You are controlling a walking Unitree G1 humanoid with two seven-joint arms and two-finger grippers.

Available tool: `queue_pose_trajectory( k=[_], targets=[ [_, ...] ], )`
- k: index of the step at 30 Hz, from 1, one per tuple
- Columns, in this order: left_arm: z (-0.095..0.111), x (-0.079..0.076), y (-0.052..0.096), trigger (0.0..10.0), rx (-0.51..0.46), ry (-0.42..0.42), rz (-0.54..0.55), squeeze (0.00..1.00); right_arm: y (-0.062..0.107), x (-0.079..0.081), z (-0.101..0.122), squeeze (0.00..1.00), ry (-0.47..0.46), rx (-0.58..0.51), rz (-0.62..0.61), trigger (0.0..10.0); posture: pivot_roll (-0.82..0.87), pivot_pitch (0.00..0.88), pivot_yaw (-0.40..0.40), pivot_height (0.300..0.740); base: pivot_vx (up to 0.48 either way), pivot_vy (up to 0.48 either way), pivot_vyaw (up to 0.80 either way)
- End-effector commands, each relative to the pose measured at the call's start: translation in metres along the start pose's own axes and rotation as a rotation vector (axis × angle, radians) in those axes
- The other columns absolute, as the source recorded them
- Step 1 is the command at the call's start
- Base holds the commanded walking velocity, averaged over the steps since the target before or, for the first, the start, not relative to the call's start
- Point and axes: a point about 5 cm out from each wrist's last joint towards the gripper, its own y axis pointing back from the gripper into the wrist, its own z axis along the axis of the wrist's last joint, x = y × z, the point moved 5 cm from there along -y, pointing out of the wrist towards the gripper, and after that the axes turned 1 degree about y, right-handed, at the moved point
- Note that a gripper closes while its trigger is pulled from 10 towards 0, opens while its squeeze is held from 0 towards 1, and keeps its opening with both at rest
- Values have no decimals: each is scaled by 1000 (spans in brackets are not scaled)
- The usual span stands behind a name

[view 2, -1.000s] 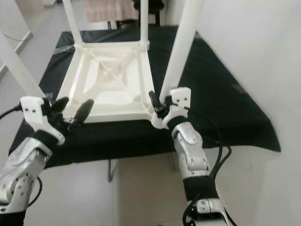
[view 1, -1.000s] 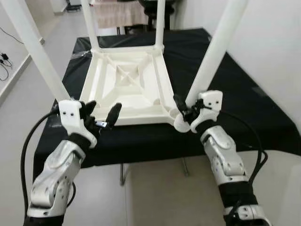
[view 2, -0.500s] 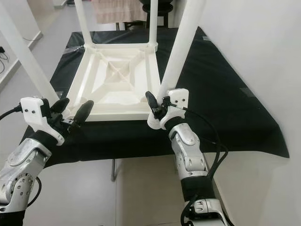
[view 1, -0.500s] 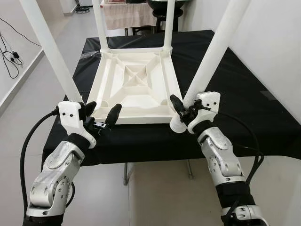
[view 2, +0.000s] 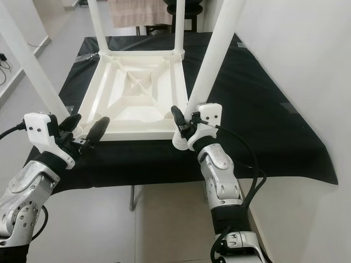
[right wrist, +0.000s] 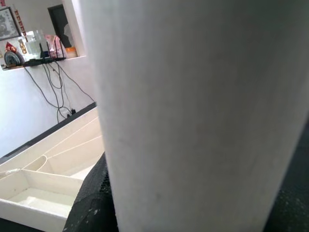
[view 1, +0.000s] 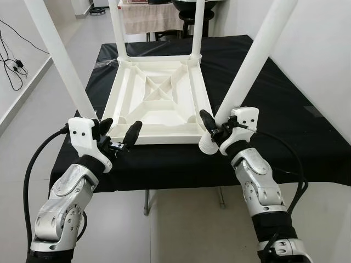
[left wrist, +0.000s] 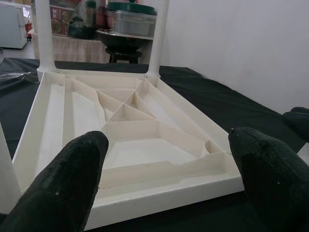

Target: Building children table

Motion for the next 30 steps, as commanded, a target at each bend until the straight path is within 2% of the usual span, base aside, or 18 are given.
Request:
queue_pose_trajectory(
  k=[1, 30],
  targets=[
    [-2, 3, 0, 10000, 0, 10, 9, 0, -3, 5, 4, 0, -8, -25, 16, 10000, 2, 55, 9, 740, 0, 0, 0],
    [-1, 3, -2, 10000, -3, 12, 6, 0, -4, 4, 6, 0, -27, -38, 16, 10000, 1, 65, 14, 740, 0, 0, 0]
  ],
)
